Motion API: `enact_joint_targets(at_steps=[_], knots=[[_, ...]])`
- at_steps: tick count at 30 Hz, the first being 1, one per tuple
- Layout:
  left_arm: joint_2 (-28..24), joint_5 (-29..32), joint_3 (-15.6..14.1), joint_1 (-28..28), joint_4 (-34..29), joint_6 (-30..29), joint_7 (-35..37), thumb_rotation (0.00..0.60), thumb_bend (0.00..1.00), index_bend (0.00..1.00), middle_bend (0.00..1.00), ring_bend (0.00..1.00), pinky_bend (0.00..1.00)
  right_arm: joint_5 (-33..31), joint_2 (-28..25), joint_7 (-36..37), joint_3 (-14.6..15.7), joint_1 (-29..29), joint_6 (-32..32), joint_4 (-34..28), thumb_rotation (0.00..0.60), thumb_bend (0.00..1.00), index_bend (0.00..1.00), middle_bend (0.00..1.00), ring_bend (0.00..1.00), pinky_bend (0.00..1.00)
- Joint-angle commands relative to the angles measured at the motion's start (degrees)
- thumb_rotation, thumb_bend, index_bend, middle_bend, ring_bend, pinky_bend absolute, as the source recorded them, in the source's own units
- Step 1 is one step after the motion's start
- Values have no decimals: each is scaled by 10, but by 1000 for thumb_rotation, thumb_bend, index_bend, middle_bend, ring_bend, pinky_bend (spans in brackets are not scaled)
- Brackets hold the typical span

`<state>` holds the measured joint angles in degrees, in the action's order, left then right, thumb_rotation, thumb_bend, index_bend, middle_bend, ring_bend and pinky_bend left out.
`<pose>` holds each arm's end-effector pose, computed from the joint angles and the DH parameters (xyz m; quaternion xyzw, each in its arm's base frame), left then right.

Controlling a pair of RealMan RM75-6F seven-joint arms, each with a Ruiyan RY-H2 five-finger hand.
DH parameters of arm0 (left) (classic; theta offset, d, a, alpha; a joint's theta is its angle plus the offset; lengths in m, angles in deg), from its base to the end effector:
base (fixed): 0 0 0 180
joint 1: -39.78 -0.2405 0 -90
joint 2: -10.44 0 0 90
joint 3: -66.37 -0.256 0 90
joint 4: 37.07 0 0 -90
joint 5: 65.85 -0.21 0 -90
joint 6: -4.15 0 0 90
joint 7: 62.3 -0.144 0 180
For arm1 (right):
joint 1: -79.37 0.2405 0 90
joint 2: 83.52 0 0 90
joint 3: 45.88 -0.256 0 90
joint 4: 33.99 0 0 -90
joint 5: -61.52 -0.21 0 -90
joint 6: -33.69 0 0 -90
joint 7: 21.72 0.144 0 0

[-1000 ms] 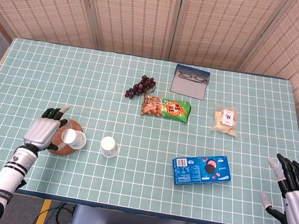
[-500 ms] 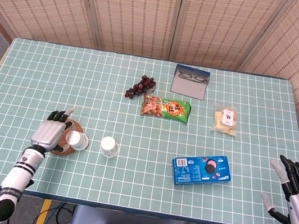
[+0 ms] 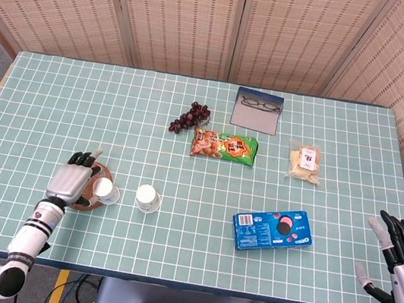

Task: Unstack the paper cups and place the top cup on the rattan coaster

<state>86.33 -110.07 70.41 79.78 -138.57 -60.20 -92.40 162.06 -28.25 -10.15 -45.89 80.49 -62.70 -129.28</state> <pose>-0.1986 0.3108 0.0420 -0.6936 -0.4453 -0.2679 0.4989 -0.2801 -0.1462 0.2046 0.6123 -0.3482 0.4845 0.5187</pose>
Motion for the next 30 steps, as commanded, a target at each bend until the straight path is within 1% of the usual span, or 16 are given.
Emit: enact_joint_targets(at_steps=[1, 7, 10, 15, 18, 20, 24, 27, 30], knots=[[2, -2, 1, -1, 1, 3, 3, 600, 295, 381, 0, 0, 0, 0, 0, 2, 0, 0, -1, 1, 600, 335, 64, 0, 0, 0], [0, -10, 6, -5, -11, -1, 4, 600, 295, 260, 0, 0, 0, 1, -1, 3, 0, 0, -3, 1, 600, 336, 64, 0, 0, 0], [-4, -11, 7, -7, -22, -9, -2, 600, 295, 217, 0, 0, 0, 2, 0, 3, 0, -1, -3, 1, 600, 336, 63, 0, 0, 0], [-21, -13, 9, -12, -55, -33, -20, 600, 295, 207, 0, 0, 0, 2, 0, 2, 0, -1, -3, 2, 600, 337, 64, 0, 0, 0], [-39, -18, 9, -18, -90, -60, -36, 600, 295, 207, 0, 0, 0, 3, 0, 0, 1, 0, -3, 2, 600, 337, 64, 0, 0, 0], [-53, -33, 7, -27, -116, -81, -43, 600, 295, 206, 0, 0, 0, 4, 1, -3, 1, 0, -3, 1, 600, 338, 64, 0, 0, 0], [-85, -89, -9, -56, -163, -131, -45, 600, 295, 191, 0, 0, 0, 6, 4, -11, 2, -1, -1, 1, 600, 337, 64, 0, 0, 0], [-117, -159, -35, -94, -198, -184, -42, 600, 295, 179, 0, 0, 0, 5, 6, -21, 3, 1, 5, -1, 600, 337, 64, 0, 0, 0], [-153, -238, -73, -149, -215, -243, -21, 600, 295, 174, 0, 0, 0, 1, 11, -40, 3, 2, 14, -4, 600, 337, 64, 0, 0, 0]])
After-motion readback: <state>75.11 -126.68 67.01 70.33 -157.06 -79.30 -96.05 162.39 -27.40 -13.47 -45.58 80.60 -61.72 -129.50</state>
